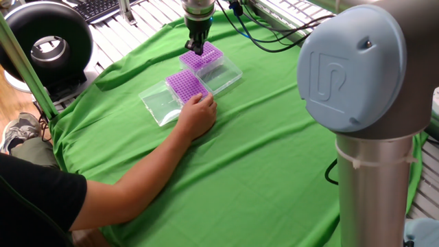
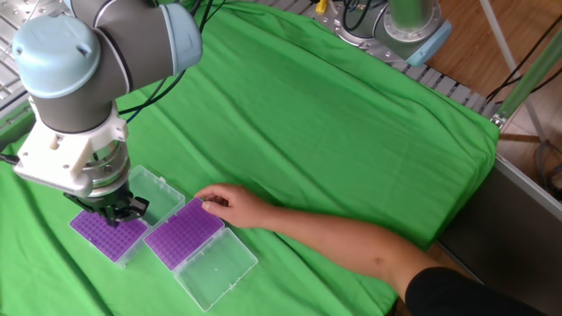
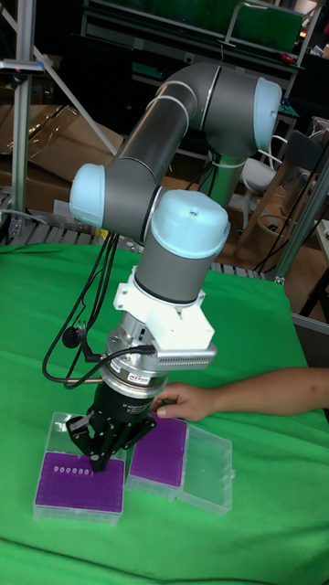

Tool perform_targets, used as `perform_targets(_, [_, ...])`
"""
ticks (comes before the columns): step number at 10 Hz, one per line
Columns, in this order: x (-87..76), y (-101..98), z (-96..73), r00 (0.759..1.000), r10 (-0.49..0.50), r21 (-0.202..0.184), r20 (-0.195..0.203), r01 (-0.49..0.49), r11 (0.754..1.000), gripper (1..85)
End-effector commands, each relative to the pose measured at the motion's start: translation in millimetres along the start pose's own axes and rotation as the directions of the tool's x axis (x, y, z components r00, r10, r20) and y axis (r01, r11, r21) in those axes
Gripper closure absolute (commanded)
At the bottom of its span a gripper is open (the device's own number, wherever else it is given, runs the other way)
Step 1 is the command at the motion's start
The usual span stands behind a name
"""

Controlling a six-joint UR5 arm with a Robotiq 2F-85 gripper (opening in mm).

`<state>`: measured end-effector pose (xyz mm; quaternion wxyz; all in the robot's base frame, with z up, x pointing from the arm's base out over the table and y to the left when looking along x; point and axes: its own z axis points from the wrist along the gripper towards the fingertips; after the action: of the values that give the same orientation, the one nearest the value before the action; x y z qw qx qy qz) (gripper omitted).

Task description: Insert a small pipette tip into the holder for small pipette tips

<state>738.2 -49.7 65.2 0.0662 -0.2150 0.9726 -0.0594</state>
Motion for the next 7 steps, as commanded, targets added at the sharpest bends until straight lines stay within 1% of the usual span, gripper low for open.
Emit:
perform_targets(1, [0.0,2.5,-0.1,1.0,0.009,-0.018,0.007,-0.009,1.0,84.7])
perform_targets(5, [-0.5,4.0,1.0,1.0,0.011,-0.025,0.012,-0.01,1.0,84.7])
perform_targets(7, [-0.6,6.6,1.7,1.0,0.016,-0.039,0.018,-0.015,0.999,84.7])
